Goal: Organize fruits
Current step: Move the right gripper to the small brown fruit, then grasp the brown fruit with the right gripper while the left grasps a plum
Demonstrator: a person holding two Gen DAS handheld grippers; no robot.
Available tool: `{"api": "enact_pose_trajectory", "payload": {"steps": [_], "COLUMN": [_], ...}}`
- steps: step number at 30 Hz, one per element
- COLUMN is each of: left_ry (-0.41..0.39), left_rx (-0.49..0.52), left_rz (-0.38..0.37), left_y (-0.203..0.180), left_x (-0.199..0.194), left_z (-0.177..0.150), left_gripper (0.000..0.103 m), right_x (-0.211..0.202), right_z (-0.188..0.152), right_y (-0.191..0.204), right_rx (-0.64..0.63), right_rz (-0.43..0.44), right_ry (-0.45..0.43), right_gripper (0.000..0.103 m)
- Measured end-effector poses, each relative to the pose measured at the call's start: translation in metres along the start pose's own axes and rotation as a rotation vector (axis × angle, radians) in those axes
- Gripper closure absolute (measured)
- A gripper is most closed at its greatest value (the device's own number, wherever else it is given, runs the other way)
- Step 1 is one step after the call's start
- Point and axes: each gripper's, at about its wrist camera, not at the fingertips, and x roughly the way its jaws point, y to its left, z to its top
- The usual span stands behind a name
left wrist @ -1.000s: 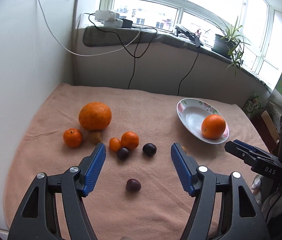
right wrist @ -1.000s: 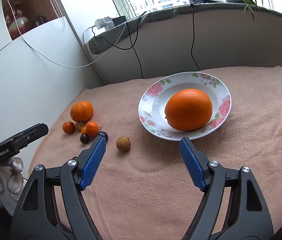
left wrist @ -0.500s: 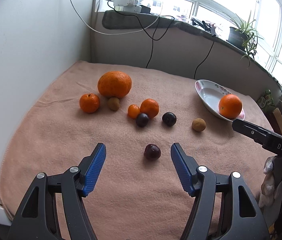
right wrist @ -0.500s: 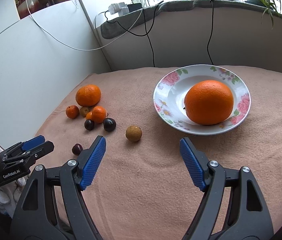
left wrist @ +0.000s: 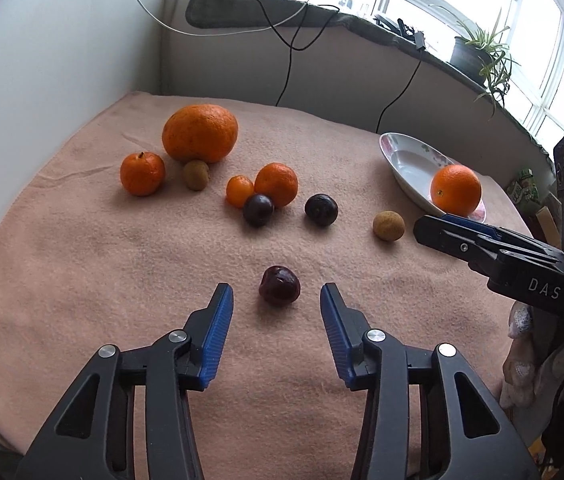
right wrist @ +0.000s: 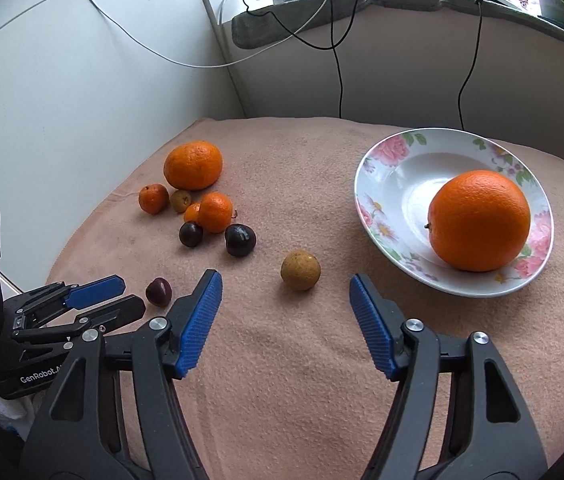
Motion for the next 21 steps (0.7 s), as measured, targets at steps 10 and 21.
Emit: {"api": "enact_pose_trajectory", "payload": {"steps": [10,21], "left_ry": [0.021,0.050], "left_rx": [-0.011,-0.022], "left_rz": [-0.006,-0.019], "left_y": [0.004,0.007], "left_x": [0.007,0.019], "left_z": [0.000,0.003], "left_gripper": [0.065,0.068], "right_x": [0.023,0.040], "right_z": [0.005,0.009], "right_y": [0.001,0.001], "right_rx": [-0.011,-0.010], "right_rz": [-0.033,-0.037], "right_ry": [0.037,0.075], "right_gripper": [0.048,0.062]}}
